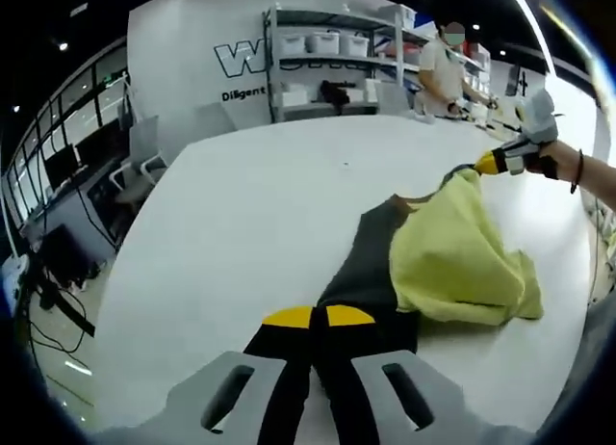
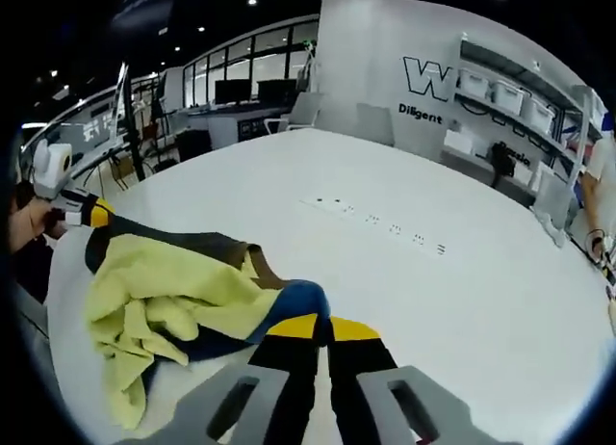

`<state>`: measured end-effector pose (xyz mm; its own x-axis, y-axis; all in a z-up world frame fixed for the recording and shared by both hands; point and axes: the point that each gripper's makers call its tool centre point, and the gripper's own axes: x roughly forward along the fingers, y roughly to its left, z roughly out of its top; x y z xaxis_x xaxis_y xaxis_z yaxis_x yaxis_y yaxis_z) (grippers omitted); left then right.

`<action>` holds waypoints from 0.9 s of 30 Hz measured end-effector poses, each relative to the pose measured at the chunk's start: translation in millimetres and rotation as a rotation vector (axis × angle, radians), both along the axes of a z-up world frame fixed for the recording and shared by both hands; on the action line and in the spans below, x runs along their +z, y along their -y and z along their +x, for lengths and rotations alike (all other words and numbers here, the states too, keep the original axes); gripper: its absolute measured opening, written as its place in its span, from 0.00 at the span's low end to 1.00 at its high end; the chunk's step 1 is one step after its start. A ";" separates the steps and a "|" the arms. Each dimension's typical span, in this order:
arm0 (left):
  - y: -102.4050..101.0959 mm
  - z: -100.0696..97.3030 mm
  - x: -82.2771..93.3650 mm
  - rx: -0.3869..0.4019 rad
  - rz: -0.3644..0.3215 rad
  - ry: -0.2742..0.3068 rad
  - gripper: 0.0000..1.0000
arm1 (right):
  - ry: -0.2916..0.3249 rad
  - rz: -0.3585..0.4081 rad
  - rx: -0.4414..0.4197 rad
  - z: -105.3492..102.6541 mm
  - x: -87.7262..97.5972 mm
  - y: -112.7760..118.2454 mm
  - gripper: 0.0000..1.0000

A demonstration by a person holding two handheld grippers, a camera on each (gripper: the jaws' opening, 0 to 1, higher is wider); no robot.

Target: Fold the garment on the visible template until the final outline fits inside the template.

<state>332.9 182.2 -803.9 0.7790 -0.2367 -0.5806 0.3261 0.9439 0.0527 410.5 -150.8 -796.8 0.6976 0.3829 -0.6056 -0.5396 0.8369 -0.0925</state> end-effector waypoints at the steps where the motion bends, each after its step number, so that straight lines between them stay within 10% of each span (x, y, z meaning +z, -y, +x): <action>1: -3.2 1.1 1.1 0.007 0.006 0.001 0.05 | 0.000 -0.008 0.002 1.2 1.5 -0.8 0.00; 13: -20.4 12.2 0.6 0.013 0.048 -0.001 0.06 | 0.020 -0.034 0.034 22.2 9.8 -16.1 0.00; 27: -29.0 12.6 -27.8 0.013 0.073 -0.071 0.06 | -0.098 -0.026 -0.045 41.6 -36.1 -12.0 0.00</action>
